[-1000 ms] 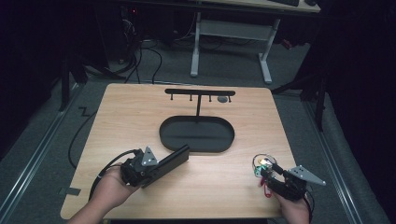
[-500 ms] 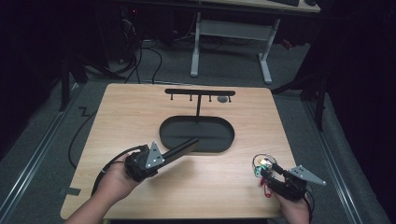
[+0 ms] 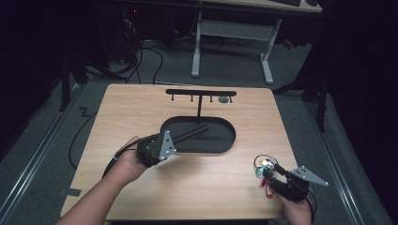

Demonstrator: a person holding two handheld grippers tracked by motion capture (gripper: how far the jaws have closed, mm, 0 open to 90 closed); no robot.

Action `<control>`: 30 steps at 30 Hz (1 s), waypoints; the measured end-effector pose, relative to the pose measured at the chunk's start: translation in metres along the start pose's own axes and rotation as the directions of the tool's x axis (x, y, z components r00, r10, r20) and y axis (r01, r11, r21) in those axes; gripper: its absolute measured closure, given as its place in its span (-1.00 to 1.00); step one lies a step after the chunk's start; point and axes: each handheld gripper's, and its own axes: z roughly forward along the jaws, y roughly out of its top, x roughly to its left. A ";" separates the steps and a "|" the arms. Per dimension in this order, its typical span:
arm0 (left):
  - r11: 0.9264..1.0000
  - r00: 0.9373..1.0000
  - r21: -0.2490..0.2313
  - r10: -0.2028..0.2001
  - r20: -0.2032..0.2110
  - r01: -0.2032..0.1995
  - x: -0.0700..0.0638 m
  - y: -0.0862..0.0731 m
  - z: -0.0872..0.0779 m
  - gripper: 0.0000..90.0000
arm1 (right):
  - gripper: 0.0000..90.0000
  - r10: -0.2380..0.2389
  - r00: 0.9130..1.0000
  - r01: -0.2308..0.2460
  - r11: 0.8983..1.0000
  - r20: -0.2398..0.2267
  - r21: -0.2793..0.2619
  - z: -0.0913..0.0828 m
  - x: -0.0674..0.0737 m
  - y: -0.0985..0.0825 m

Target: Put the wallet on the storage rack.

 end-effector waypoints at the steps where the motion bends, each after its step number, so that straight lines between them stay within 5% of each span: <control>1: 1.000 1.000 0.000 0.000 0.000 0.000 0.000 0.000 0.000 0.65 | -0.08 0.000 1.000 0.000 1.000 0.000 0.001 0.000 0.000 0.000; 9: 0.996 0.996 -0.032 0.087 -0.020 -0.088 0.012 0.011 0.027 0.65 | -0.08 0.001 1.000 -0.001 1.000 0.000 -0.001 0.000 -0.001 0.000; 30: 0.988 0.987 -0.019 0.155 -0.029 -0.156 0.023 0.021 0.087 0.65 | -0.08 0.008 1.000 -0.008 1.000 -0.002 -0.002 -0.001 -0.004 -0.001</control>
